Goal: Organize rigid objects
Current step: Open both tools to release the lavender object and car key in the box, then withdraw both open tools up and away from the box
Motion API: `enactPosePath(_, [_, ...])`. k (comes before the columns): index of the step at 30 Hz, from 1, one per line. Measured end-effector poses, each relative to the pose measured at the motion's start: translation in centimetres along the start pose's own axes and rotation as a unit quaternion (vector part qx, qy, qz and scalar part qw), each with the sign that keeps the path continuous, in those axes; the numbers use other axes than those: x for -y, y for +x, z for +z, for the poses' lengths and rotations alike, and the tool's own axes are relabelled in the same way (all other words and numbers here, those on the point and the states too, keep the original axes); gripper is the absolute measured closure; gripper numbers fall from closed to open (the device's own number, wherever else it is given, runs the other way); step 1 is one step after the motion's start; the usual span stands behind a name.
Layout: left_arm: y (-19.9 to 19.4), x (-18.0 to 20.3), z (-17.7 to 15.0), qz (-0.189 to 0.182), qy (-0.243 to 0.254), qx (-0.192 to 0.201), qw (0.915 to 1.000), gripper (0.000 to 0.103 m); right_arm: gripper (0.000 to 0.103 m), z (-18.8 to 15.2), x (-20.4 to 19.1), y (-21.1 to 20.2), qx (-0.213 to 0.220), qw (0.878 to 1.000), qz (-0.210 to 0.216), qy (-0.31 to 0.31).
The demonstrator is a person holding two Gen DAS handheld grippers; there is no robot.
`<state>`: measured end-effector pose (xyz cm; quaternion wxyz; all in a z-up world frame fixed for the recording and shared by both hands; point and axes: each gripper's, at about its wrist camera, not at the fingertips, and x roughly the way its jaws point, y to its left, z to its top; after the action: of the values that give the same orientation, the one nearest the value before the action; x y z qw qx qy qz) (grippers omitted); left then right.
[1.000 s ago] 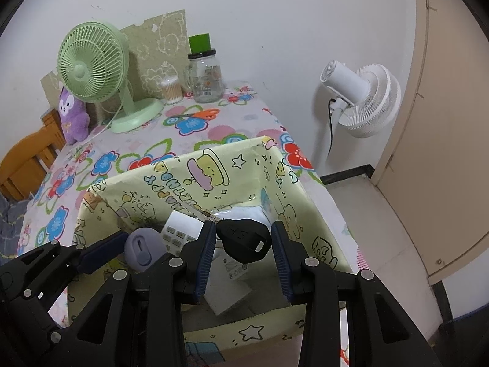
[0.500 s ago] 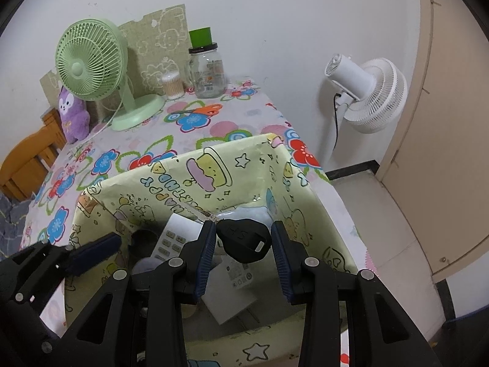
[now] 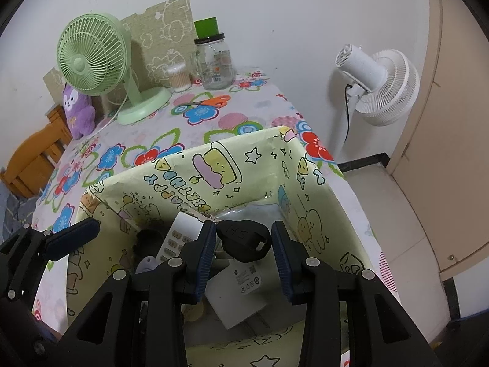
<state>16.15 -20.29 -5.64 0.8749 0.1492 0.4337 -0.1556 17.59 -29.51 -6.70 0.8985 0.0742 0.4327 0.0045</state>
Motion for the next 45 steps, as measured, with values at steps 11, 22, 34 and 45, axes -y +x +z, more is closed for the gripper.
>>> enactPosePath(11, [-0.8, 0.1, -0.3, -0.001, -0.002, 0.008, 1.0, 0.013, 0.039, -0.5, -0.4, -1.2, 0.001, 1.0, 0.026, 0.006])
enactPosePath(22, [-3.1, -0.4, -1.1, 0.001, -0.009, 0.03, 0.9995, 0.01, 0.022, -1.0, -1.1, -3.5, 0.027, 1.0, 0.01, 0.007])
enactPosePath(34, [-5.2, -1.8, -2.7, 0.003, -0.032, 0.049, 0.9983, 0.006, 0.019, -2.0, -2.5, -5.5, 0.036, 0.999, -0.012, 0.003])
enactPosePath(45, [-7.1, -4.3, -5.0, 0.02, -0.062, 0.057, 0.9963, 0.002, 0.019, -3.3, -4.3, -7.2, 0.045, 0.998, -0.029, -0.01])
